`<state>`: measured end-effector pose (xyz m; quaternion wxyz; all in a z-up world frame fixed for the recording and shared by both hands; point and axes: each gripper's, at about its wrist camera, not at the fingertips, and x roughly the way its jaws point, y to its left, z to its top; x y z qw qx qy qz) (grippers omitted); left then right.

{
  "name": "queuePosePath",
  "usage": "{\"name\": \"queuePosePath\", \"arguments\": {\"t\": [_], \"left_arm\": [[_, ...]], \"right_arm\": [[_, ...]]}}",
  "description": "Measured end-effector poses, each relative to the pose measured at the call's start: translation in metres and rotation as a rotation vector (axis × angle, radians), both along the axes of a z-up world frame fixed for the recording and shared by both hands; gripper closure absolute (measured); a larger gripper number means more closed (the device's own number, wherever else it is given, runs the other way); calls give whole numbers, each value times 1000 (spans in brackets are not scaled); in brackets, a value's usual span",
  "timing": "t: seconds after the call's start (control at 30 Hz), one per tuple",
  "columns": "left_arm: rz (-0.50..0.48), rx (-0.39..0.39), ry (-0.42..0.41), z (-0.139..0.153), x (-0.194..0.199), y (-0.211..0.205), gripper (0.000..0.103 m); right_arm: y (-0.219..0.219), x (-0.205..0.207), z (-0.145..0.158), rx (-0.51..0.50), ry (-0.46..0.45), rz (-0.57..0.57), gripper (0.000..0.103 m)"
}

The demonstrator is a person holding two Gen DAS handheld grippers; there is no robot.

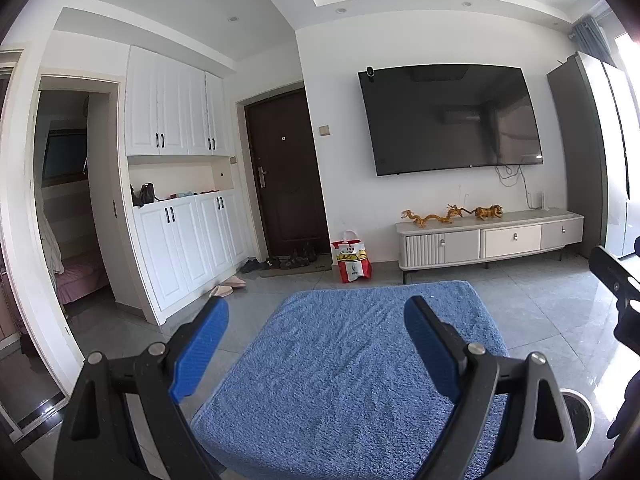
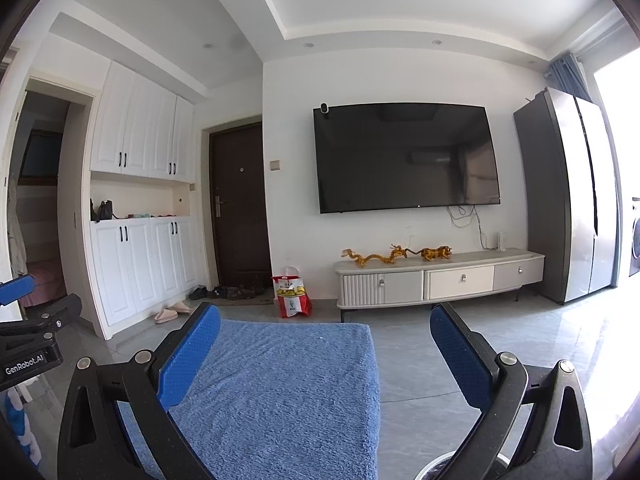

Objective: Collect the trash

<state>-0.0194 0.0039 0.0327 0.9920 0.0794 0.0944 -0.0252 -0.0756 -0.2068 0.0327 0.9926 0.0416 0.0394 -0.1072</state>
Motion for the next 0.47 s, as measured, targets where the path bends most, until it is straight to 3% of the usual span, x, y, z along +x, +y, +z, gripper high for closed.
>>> {"name": "queuePosePath", "arguments": {"t": [0.47], "left_arm": [[18,-14,4,-3,3,7,13]], "right_arm": [[4,1,-1,-20,7,-3,0]]}}
